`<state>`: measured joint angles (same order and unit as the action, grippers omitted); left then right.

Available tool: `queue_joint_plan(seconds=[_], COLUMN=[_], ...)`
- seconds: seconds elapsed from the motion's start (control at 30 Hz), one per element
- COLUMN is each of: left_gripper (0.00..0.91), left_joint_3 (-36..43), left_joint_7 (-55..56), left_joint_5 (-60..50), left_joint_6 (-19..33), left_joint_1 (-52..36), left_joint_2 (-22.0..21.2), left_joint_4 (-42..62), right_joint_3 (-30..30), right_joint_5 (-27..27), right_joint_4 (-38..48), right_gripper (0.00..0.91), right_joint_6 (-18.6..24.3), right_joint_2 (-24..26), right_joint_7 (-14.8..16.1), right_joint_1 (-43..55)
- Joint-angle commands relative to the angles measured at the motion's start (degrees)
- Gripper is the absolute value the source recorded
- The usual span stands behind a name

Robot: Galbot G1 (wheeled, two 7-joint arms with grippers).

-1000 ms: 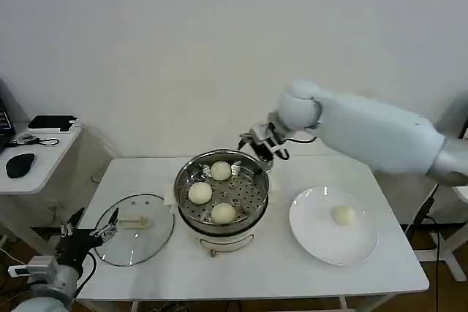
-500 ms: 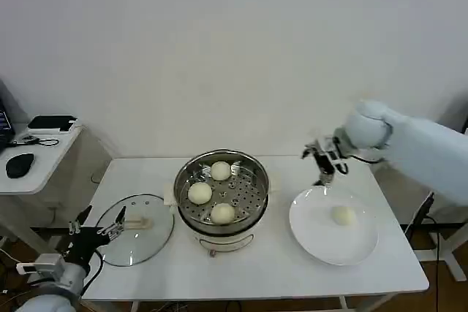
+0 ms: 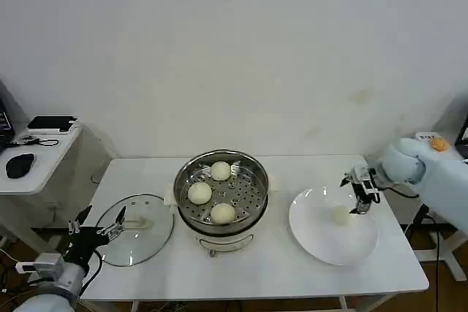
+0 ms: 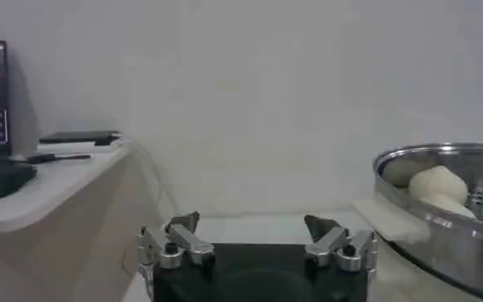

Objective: Take steamed baozi put them in steamer then cover it.

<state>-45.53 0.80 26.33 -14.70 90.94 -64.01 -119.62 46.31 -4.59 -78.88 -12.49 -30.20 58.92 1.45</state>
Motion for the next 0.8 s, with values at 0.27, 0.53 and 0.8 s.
queue_joint_plan(seconds=[0.27, 0.53, 0.8], left_gripper=[0.907, 0.907, 0.907], left_joint_3=[-0.3, -0.5, -0.8], left_joint_7=[0.1, 0.0, 0.0], left_joint_5=[0.1, 0.0, 0.0], left_joint_6=[-0.2, -0.1, -0.1], left_joint_1=[0.6, 0.8, 0.8], left_joint_2=[0.2, 0.1, 0.0], left_joint_4=[-0.3, -0.1, 0.1], right_joint_3=[-5.1, -6.0, -6.4], right_joint_5=[-2.1, -3.5, -5.1], right_joint_4=[9.0, 12.9, 14.7], right_gripper=[0.907, 0.907, 0.907], right_joint_6=[0.1, 0.6, 0.5], right_joint_2=[-5.1, -8.5, -9.8], right_joint_7=[0.2, -0.1, -0.1], right_joint_1=[-7.9, -8.1, -8.6])
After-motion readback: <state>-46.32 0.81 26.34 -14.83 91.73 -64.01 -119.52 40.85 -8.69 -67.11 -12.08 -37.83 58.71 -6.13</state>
